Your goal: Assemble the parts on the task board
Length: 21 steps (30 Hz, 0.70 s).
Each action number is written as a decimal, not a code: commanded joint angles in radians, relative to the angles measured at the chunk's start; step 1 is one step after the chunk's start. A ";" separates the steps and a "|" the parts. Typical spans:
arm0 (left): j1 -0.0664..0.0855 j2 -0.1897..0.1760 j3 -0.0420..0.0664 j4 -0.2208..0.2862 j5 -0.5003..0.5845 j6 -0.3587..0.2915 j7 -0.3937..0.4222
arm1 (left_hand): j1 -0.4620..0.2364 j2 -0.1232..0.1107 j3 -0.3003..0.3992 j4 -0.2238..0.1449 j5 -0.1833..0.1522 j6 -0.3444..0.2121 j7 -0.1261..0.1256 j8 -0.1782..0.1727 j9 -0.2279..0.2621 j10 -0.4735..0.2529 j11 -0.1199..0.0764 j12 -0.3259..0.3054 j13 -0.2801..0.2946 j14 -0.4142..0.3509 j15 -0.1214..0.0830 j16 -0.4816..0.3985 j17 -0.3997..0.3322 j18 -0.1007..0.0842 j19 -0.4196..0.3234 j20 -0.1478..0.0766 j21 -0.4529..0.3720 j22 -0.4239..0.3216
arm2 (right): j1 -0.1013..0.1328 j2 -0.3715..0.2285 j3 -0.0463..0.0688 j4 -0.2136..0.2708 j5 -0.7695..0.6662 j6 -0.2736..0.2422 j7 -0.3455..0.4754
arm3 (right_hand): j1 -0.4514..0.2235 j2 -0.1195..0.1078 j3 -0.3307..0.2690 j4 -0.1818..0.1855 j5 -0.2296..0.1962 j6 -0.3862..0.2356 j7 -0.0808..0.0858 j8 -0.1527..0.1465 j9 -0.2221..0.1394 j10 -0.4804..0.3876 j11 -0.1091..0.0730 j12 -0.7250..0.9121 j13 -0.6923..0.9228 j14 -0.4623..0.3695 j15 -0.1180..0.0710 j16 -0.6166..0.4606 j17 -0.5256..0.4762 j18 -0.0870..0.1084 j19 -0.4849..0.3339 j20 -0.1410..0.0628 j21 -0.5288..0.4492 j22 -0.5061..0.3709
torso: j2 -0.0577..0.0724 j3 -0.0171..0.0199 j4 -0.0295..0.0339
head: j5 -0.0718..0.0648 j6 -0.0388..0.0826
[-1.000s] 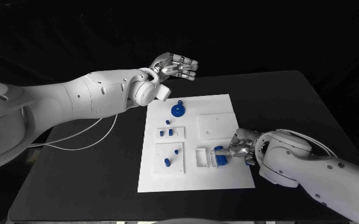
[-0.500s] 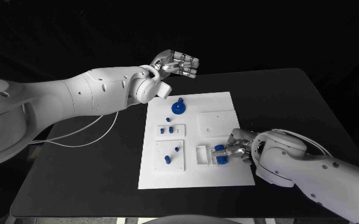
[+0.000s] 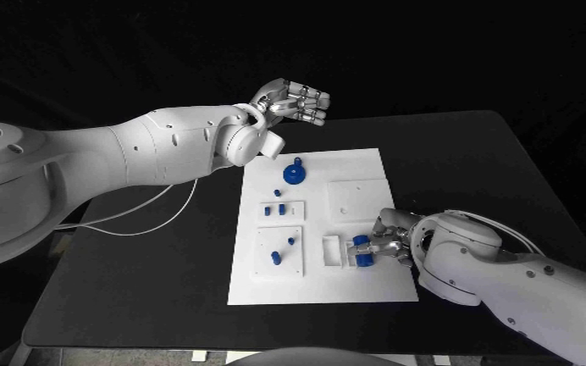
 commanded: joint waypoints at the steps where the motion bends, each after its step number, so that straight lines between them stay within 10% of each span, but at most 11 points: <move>1: -0.001 0.005 0.001 -0.001 0.005 0.015 0.006 | -0.009 0.004 -0.005 -0.001 -0.004 -0.003 0.001 -0.006 0.001 0.001 0.002 -0.004 -0.001 0.000 0.003 -0.003 0.001 0.001 0.006 -0.002 0.001 -0.001 | -0.022 0.005 -0.019 -0.013 0.000 0.064 -0.014 | 0.023 0.032 0.115 -0.111 0.008 0.012 -0.001 -0.008 -0.870 -0.002 -0.007 0.007 0.000 0.006 -0.002 -0.002 -0.001 0.000 0.042 0.000 0.001 0.001 | -0.001 -0.0001 -0.0002 | 0.006 -0.002; 9: -0.007 0.018 0.001 -0.013 0.006 0.015 0.004 | -0.009 0.004 -0.005 -0.001 -0.004 -0.003 0.001 -0.006 0.001 0.001 0.002 -0.004 -0.001 0.000 0.003 -0.003 0.001 0.001 0.006 -0.002 0.001 -0.001 | -0.022 0.007 -0.019 -0.025 0.024 0.054 -0.012 | 0.027 0.048 0.141 -0.150 0.045 0.021 -0.002 -0.008 -0.892 -0.002 -0.008 0.005 -0.005 0.005 -0.002 -0.003 -0.004 0.000 0.043 0.001 0.003 0.002 | -0.007 -0.0029 -0.0008 | 0.015 -0.008; 21: -0.048 0.061 0.001 -0.080 0.011 0.022 0.004 | -0.008 0.007 -0.004 -0.001 -0.002 -0.004 0.001 -0.005 0.001 0.000 0.002 -0.003 -0.001 -0.001 0.003 -0.003 0.001 0.001 0.007 -0.001 0.002 -0.007 | -0.020 -0.042 -0.018 -0.025 0.143 0.015 0.002 | 0.007 0.036 0.096 -0.126 0.094 0.045 -0.009 -0.009 -0.903 0.003 -0.010 0.006 -0.009 0.006 -0.003 -0.001 -0.006 -0.004 0.042 -0.001 0.010 0.005 | -0.051 -0.0233 -0.0118 | 0.047 -0.039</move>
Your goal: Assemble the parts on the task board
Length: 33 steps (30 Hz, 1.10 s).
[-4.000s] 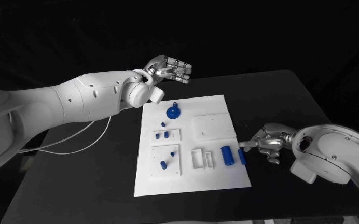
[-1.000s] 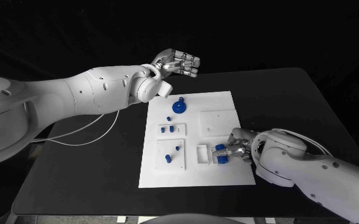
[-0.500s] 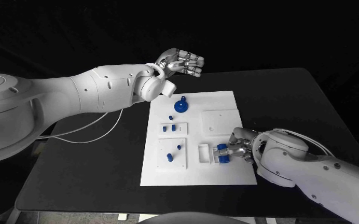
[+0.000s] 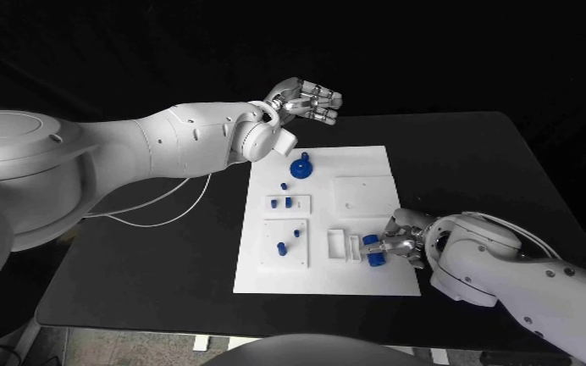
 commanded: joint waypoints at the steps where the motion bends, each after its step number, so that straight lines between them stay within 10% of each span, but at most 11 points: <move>1: -0.014 0.013 0.001 -0.021 0.009 0.020 0.005 | -0.004 0.003 -0.004 -0.001 -0.001 -0.005 0.001 -0.005 0.001 -0.001 0.002 -0.003 -0.001 -0.001 0.002 -0.004 0.001 0.001 0.007 -0.001 0.002 -0.002 | -0.008 -0.013 -0.007 -0.011 0.082 0.023 -0.019 | 0.032 0.014 0.102 -0.111 0.011 0.012 0.000 0.002 -0.849 0.003 -0.003 0.003 -0.001 0.005 -0.006 -0.001 -0.001 -0.005 0.042 -0.001 0.005 0.003 | -0.027 -0.0113 -0.0075 | 0.016 -0.010; 12: -0.066 0.054 0.001 -0.090 0.012 0.037 -0.008 | -0.006 0.003 -0.004 0.000 -0.002 -0.006 0.001 -0.006 0.001 -0.002 0.002 -0.004 -0.001 -0.002 0.002 -0.004 0.001 0.001 0.007 -0.001 0.002 -0.003 | -0.005 -0.006 -0.003 -0.007 0.132 0.004 -0.016 | 0.041 0.020 0.089 -0.091 -0.033 0.027 -0.005 0.003 -0.851 0.002 -0.006 -0.004 -0.009 0.004 -0.008 -0.005 -0.005 -0.007 0.041 -0.003 0.003 0.003 | -0.072 -0.0307 -0.0091 | 0.039 -0.048; 20: -0.079 0.058 0.001 -0.097 0.013 0.039 -0.006 | -0.006 0.005 -0.004 -0.001 -0.001 -0.008 0.001 -0.005 0.001 -0.003 0.002 -0.003 -0.001 -0.004 0.003 -0.003 0.001 0.001 0.006 -0.001 0.002 -0.006 | -0.004 0.031 -0.003 -0.029 0.151 0.006 -0.017 | 0.040 0.023 0.087 -0.084 -0.033 0.030 -0.006 0.003 -0.851 0.002 -0.006 -0.005 -0.010 0.004 -0.008 -0.006 -0.005 -0.007 0.042 -0.004 0.004 0.003 | -0.079 -0.0384 -0.0095 | 0.047 -0.067; 33: -0.082 0.056 0.001 -0.097 0.018 0.038 -0.003 | -0.006 0.005 -0.004 -0.002 0.001 -0.008 0.001 -0.005 0.001 -0.003 0.002 -0.004 -0.001 -0.004 0.002 -0.003 0.001 0.001 0.006 -0.001 0.002 -0.007 | -0.002 0.103 -0.002 -0.087 0.155 -0.009 -0.016 | 0.037 0.026 0.085 -0.078 -0.027 0.033 -0.008 0.003 -0.851 0.001 -0.008 -0.005 -0.011 0.004 -0.009 -0.006 -0.005 -0.008 0.042 -0.005 0.006 0.004 | -0.076 -0.0375 -0.0080 | 0.044 -0.071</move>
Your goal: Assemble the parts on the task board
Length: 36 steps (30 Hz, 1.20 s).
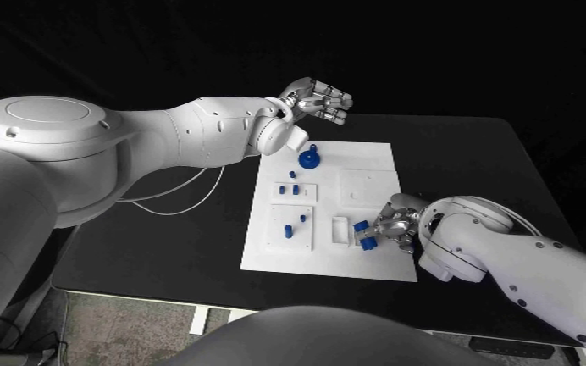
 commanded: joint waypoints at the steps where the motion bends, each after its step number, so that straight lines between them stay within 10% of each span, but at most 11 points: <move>1: -0.001 0.001 0.001 0.001 0.008 0.017 0.009 | -0.006 0.005 -0.004 -0.002 0.001 -0.008 0.001 -0.005 0.001 -0.003 0.002 -0.004 -0.001 -0.004 0.002 -0.003 0.001 0.001 0.006 -0.001 0.002 -0.001 | 0.002 0.013 0.001 -0.012 0.009 -0.006 -0.003 | -0.003 0.004 -0.002 0.007 0.007 0.014 -0.005 0.003 0.004 0.000 -0.006 -0.005 -0.001 0.005 -0.010 -0.006 -0.001 -0.008 0.042 -0.005 0.006 0.001 | 0.001 0.0010 -0.0011 | -0.001 0.003; 19: -0.001 -0.002 0.001 0.004 0.011 0.019 0.009 | -0.006 0.005 -0.004 -0.002 0.001 -0.008 0.001 -0.005 0.001 -0.003 0.002 -0.004 -0.001 -0.004 0.002 -0.003 0.001 0.001 0.006 -0.001 0.002 -0.001 | 0.004 0.090 0.001 -0.097 0.013 -0.006 -0.002 | -0.007 0.008 -0.004 0.014 0.013 0.015 -0.006 0.003 0.004 -0.003 -0.008 -0.007 -0.001 0.005 -0.011 -0.006 0.000 -0.009 0.042 -0.006 0.007 0.003 | 0.005 0.0024 -0.0013 | -0.014 0.017; 36: 0.000 -0.002 0.001 0.005 0.012 0.026 0.006 | -0.009 0.006 -0.004 -0.004 0.000 -0.009 0.002 -0.005 0.001 -0.004 0.002 -0.003 -0.001 -0.005 0.003 -0.003 0.001 0.001 0.006 0.000 0.002 -0.006 | 0.007 0.099 0.001 -0.052 -0.008 0.017 -0.007 | -0.017 0.009 -0.012 0.027 0.009 0.020 -0.008 0.003 0.006 -0.006 -0.010 -0.012 -0.005 0.004 -0.013 -0.009 -0.001 -0.009 0.042 -0.007 0.003 0.002 | 0.007 0.0036 -0.0007 | -0.010 0.021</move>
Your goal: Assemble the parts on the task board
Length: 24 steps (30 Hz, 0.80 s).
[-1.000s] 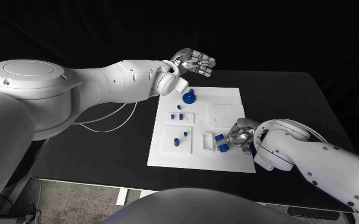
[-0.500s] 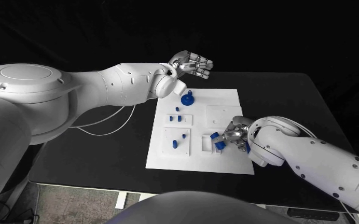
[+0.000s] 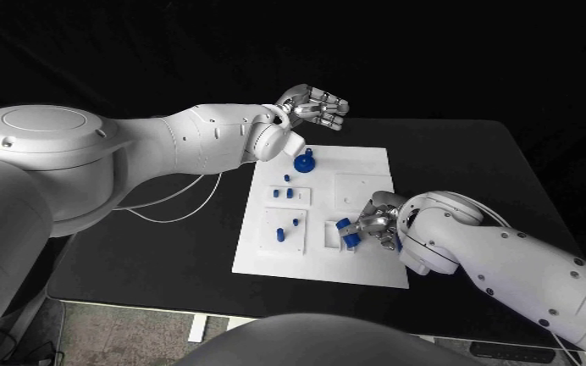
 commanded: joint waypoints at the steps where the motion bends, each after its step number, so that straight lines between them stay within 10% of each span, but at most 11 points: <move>1: 0.000 0.001 0.001 0.002 0.006 0.022 0.006 | -0.006 0.002 -0.005 -0.004 -0.001 -0.006 -0.002 -0.005 0.001 -0.005 0.002 -0.003 -0.001 -0.006 0.003 -0.003 0.002 0.000 0.006 0.000 0.002 -0.003 | -0.001 0.002 0.000 0.016 -0.016 0.018 0.002 | -0.001 0.006 0.000 0.008 -0.002 0.015 -0.007 0.003 0.003 -0.002 -0.007 -0.005 -0.002 0.005 -0.006 -0.005 -0.001 -0.009 0.042 -0.007 -0.003 0.003 | 0.001 0.0007 0.0000 | 0.001 0.002; 24: 0.000 -0.001 0.001 0.002 0.006 0.026 0.003 | -0.006 0.002 -0.005 -0.004 -0.001 -0.006 -0.002 -0.005 0.001 -0.005 0.002 -0.003 -0.001 -0.006 0.003 -0.003 0.002 0.000 0.006 0.000 0.002 -0.003 | 0.001 0.018 0.001 0.004 -0.047 0.035 -0.007 | -0.011 0.005 -0.005 0.029 -0.007 0.018 -0.008 0.003 0.005 -0.003 -0.007 -0.013 -0.009 0.005 -0.007 -0.009 -0.003 -0.010 0.042 -0.008 -0.008 0.001 | 0.002 0.0017 -0.0019 | 0.003 0.007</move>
